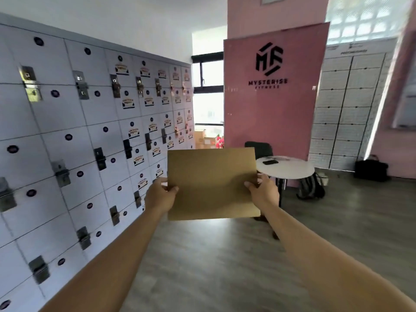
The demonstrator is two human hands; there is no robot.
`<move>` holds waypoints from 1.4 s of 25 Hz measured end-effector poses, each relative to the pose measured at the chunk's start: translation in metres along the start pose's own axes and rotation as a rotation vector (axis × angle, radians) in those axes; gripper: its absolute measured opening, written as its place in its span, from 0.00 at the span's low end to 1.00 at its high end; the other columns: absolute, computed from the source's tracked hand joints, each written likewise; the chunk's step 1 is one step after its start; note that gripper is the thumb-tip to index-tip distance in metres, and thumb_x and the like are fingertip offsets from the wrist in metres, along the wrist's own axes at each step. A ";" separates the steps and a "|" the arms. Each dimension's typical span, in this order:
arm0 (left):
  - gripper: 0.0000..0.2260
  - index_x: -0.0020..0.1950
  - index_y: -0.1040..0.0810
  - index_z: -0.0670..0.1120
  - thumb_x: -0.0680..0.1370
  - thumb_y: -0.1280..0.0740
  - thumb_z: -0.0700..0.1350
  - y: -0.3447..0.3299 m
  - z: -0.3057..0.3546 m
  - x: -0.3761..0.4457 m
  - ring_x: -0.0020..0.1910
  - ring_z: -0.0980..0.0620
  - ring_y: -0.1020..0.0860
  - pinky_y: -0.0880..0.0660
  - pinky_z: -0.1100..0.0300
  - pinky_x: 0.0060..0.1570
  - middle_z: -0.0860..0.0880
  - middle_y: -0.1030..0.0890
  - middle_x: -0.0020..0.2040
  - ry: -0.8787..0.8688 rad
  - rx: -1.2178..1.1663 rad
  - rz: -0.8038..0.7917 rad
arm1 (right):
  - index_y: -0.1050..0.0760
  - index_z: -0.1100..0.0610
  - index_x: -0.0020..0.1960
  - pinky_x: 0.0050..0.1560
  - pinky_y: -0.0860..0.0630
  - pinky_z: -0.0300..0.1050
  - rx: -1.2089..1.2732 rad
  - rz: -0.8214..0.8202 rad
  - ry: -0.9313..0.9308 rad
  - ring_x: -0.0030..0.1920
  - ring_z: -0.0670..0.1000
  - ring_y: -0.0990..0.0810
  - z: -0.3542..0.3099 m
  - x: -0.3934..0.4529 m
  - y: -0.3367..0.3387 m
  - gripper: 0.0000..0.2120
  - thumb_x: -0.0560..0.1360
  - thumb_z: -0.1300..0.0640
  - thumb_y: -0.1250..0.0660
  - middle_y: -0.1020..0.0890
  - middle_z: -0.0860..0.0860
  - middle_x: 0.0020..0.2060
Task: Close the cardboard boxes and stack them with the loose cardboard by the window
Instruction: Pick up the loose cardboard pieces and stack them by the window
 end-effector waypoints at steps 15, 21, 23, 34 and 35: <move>0.19 0.67 0.25 0.46 0.79 0.29 0.48 -0.232 0.030 0.322 0.58 0.44 0.21 0.25 0.48 0.61 0.44 0.18 0.61 0.009 -0.055 -0.058 | 0.29 0.55 0.70 0.34 0.33 0.40 -0.117 0.074 0.018 0.45 0.50 0.26 0.043 0.340 -0.109 0.24 0.77 0.49 0.29 0.24 0.49 0.49; 0.18 0.67 0.26 0.48 0.79 0.29 0.49 -0.363 0.049 0.440 0.50 0.50 0.22 0.27 0.55 0.51 0.46 0.18 0.60 0.012 -0.029 -0.119 | 0.32 0.55 0.73 0.53 0.26 0.50 -0.192 0.065 -0.032 0.59 0.58 0.23 0.103 0.488 -0.138 0.27 0.78 0.47 0.31 0.23 0.56 0.61; 0.18 0.68 0.26 0.49 0.79 0.29 0.50 -0.401 0.058 0.481 0.50 0.50 0.23 0.29 0.56 0.49 0.48 0.18 0.60 0.003 -0.022 -0.098 | 0.33 0.56 0.74 0.57 0.25 0.52 -0.193 0.061 -0.019 0.61 0.58 0.24 0.116 0.549 -0.150 0.28 0.78 0.46 0.31 0.23 0.56 0.63; 0.21 0.70 0.28 0.48 0.79 0.30 0.51 -0.484 0.046 0.708 0.59 0.46 0.22 0.26 0.52 0.53 0.46 0.21 0.65 0.168 -0.053 0.075 | 0.27 0.56 0.67 0.49 0.25 0.48 -0.158 -0.086 0.132 0.49 0.52 0.23 0.085 0.814 -0.302 0.21 0.78 0.48 0.31 0.21 0.54 0.55; 0.21 0.70 0.28 0.48 0.79 0.30 0.51 -0.490 0.040 0.733 0.58 0.46 0.22 0.26 0.52 0.52 0.47 0.21 0.66 0.168 -0.048 0.086 | 0.27 0.56 0.66 0.51 0.23 0.49 -0.142 -0.095 0.127 0.50 0.52 0.23 0.086 0.834 -0.326 0.21 0.78 0.48 0.31 0.21 0.53 0.55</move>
Point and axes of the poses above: each hand's wrist, its own x-axis towards the middle knuckle, its own y-axis out of the back of the hand, z = x × y, the point moved 10 cm from there along x, towards the middle knuckle
